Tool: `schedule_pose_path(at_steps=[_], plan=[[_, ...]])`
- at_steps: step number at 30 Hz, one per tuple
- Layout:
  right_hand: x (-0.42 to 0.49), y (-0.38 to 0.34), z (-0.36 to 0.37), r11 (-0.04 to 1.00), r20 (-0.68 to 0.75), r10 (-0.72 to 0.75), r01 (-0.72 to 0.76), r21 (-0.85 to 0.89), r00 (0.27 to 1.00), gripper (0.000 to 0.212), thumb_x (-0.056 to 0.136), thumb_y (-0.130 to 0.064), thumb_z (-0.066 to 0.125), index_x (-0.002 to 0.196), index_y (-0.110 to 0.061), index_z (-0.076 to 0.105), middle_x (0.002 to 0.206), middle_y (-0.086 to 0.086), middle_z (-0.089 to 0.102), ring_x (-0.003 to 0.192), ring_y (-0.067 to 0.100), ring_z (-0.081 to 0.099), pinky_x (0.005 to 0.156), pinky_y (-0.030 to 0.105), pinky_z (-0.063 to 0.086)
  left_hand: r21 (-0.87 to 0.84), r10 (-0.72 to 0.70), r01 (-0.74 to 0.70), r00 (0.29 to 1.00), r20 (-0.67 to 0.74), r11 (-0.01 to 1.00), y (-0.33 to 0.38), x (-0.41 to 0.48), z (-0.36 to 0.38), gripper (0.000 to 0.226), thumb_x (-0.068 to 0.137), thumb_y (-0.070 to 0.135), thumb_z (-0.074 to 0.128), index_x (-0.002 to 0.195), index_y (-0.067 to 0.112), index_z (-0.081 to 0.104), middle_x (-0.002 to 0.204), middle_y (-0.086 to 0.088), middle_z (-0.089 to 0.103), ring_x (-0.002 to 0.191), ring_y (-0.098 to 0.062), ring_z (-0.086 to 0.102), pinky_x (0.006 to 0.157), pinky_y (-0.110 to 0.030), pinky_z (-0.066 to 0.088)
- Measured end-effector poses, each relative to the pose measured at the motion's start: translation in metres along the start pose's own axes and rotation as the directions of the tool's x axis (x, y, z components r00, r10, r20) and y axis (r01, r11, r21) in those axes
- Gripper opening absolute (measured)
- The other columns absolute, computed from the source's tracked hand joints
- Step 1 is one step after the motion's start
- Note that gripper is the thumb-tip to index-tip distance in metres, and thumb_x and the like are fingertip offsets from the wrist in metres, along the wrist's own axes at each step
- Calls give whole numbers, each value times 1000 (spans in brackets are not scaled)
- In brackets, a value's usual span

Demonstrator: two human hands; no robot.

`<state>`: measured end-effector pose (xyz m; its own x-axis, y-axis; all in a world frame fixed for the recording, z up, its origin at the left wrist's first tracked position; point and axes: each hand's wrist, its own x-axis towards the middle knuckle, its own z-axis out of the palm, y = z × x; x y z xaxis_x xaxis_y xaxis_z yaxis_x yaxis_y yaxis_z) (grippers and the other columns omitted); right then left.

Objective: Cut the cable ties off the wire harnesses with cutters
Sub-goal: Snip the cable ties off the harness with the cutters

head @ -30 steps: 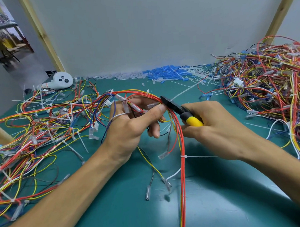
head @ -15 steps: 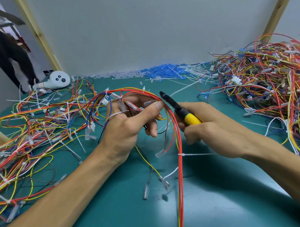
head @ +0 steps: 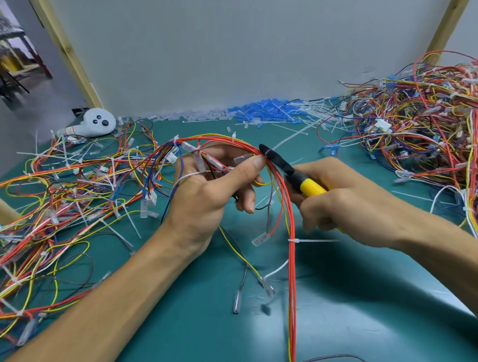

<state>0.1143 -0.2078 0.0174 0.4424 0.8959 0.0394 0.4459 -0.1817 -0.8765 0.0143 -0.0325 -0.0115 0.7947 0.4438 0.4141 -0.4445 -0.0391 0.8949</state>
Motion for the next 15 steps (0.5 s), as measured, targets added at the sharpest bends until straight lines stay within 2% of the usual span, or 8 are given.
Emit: schedule_pose_path(at_steps=[3,8,12,15], plan=[[-2,-1,-3,999,10,38,-38,-25,999,28,55,-11,60,63,-20,34,62,-3,30,56,18,26,51,31,26,-1,2,-2,1000,14,1000,0,0,0,23,80,19,78,79,-1,68,69,-9,66,43,-28,51,47,-26,42],[-3,-2,-1,1000,23,11,-11,8,1000,26,55,-9,57,63,-20,35,63,-1,30,55,17,25,48,27,26,0,8,-8,1000,23,1000,1,1,0,24,80,20,78,76,0,67,69,-10,65,44,-28,51,47,-26,41],[-1,1,1,998,-29,9,-11,-56,1000,26,54,-12,60,69,-13,38,65,-1,33,61,20,27,57,41,26,12,-4,4,999,36,1000,0,-1,0,30,80,22,77,79,-6,64,69,-13,66,43,-28,51,47,-27,42],[-1,1,-2,993,-60,51,-57,-106,997,29,49,-14,61,65,-17,37,63,1,32,60,20,27,55,48,29,6,-9,9,999,42,1000,0,-2,0,29,80,21,77,78,-5,64,69,-15,66,43,-28,52,47,-27,42]])
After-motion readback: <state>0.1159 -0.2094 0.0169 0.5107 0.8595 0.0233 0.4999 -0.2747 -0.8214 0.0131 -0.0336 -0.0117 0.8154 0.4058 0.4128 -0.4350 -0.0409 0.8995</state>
